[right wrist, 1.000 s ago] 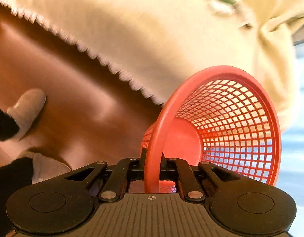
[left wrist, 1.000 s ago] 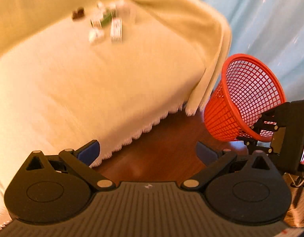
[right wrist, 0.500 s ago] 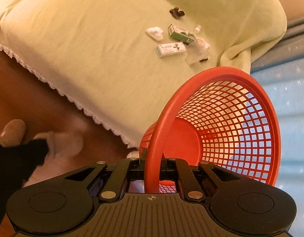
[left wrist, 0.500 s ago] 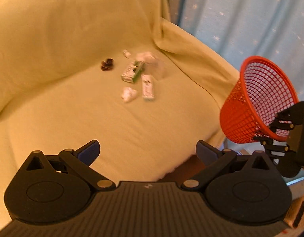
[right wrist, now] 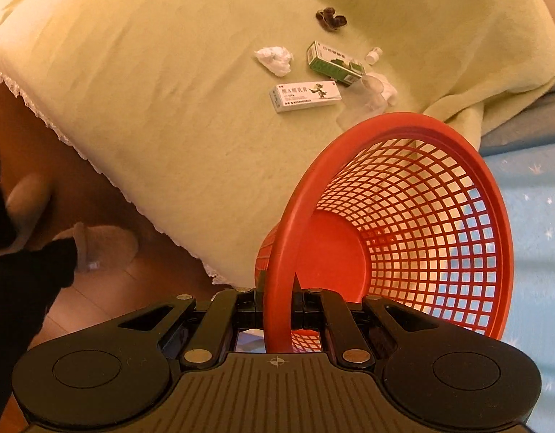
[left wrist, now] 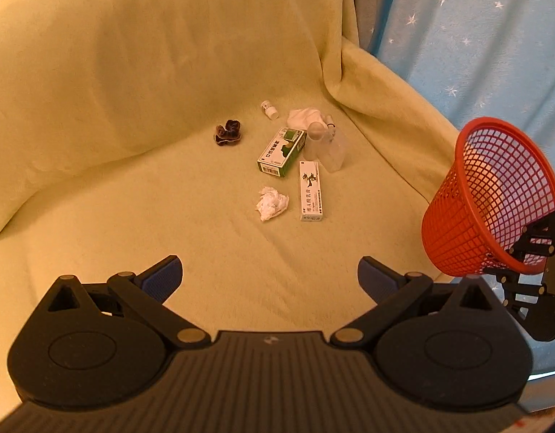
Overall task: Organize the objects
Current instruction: 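Carry the wastebasket with the right tool onto the sofa beside the items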
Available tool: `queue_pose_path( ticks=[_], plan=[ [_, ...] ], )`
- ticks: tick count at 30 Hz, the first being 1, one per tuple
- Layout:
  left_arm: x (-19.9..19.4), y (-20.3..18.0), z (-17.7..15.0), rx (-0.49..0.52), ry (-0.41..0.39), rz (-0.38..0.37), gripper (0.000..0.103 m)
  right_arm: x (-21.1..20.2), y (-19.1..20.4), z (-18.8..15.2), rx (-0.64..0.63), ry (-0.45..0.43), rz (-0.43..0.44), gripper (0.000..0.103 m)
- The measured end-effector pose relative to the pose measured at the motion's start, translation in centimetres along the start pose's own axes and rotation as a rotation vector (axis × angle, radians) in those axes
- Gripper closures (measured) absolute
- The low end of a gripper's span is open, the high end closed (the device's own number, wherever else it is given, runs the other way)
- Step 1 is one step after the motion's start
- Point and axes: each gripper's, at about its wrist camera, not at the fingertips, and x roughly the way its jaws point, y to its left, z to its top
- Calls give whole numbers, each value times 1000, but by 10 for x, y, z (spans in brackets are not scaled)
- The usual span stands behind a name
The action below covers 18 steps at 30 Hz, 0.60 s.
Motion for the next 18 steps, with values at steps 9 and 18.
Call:
queue_pose_path(
  ticks=[9, 18],
  plan=[
    [50, 16, 38, 88, 37, -69, 1, 34, -30, 27, 6, 82, 20, 99],
    [111, 38, 68, 228, 82, -148, 1, 85, -46, 63, 49, 198, 5, 99]
  ],
)
